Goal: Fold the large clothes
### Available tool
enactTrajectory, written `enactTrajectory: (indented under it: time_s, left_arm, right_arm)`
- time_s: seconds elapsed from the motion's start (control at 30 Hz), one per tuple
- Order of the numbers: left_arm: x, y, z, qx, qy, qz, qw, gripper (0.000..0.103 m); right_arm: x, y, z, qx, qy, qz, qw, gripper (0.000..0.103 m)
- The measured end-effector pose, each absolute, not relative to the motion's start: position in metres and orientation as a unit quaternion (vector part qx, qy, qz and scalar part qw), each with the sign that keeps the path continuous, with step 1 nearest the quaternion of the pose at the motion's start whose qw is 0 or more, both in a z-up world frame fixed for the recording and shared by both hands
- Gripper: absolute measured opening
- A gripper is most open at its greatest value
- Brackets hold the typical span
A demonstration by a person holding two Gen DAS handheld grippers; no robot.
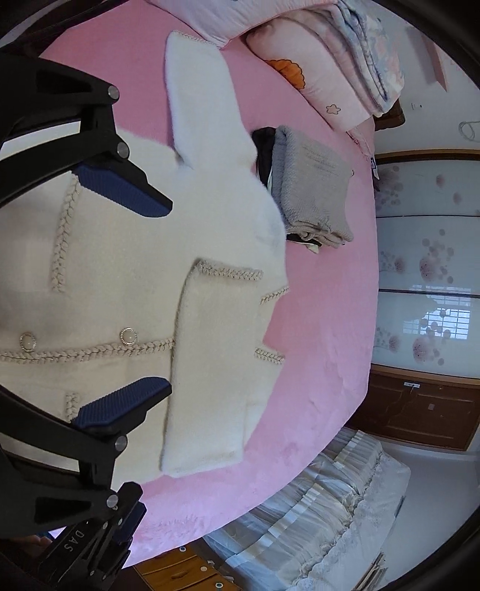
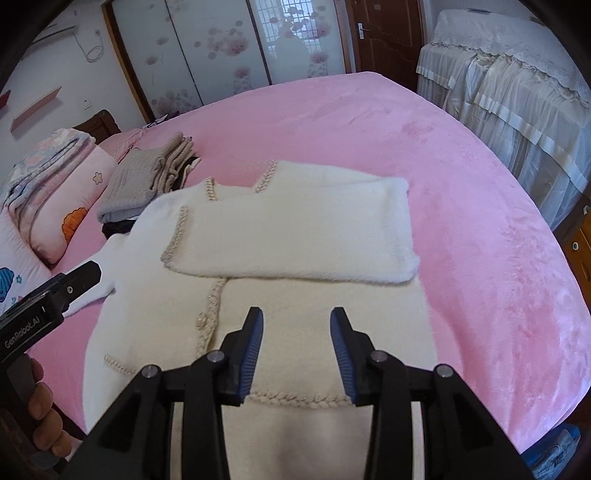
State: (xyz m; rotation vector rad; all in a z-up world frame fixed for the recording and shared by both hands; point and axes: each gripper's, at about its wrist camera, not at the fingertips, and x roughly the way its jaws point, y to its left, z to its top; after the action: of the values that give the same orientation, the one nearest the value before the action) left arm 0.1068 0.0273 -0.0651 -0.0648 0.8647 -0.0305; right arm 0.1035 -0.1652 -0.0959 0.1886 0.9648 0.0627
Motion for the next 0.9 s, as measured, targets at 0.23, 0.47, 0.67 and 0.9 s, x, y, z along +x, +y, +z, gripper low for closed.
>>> enactTrajectory:
  time_s: [0.23,0.47,0.67,0.9]
  left_arm:
    - [0.058,0.066,-0.034,-0.037,0.397,0.022,0.917,0.101]
    - [0.037,0.12,-0.028,-0.062,0.378,0.063,0.922,0.103]
    - [0.043,0.187,-0.038,-0.1,0.377,0.116,0.914,0.103]
    - [0.066,0.272,-0.062,-0.137,0.38,0.195,0.894,0.103]
  right_arm:
    - [0.081,-0.126,-0.07,0.103,0.447,0.066,0.886,0.056]
    - [0.077,-0.074,-0.049,0.066,0.429,0.089,0.896,0.056]
    - [0.084,-0.014,-0.04,0.017,0.415,0.12,0.902,0.056]
    - [0.119,0.056,-0.038,-0.006,0.4,0.161,0.902,0.056]
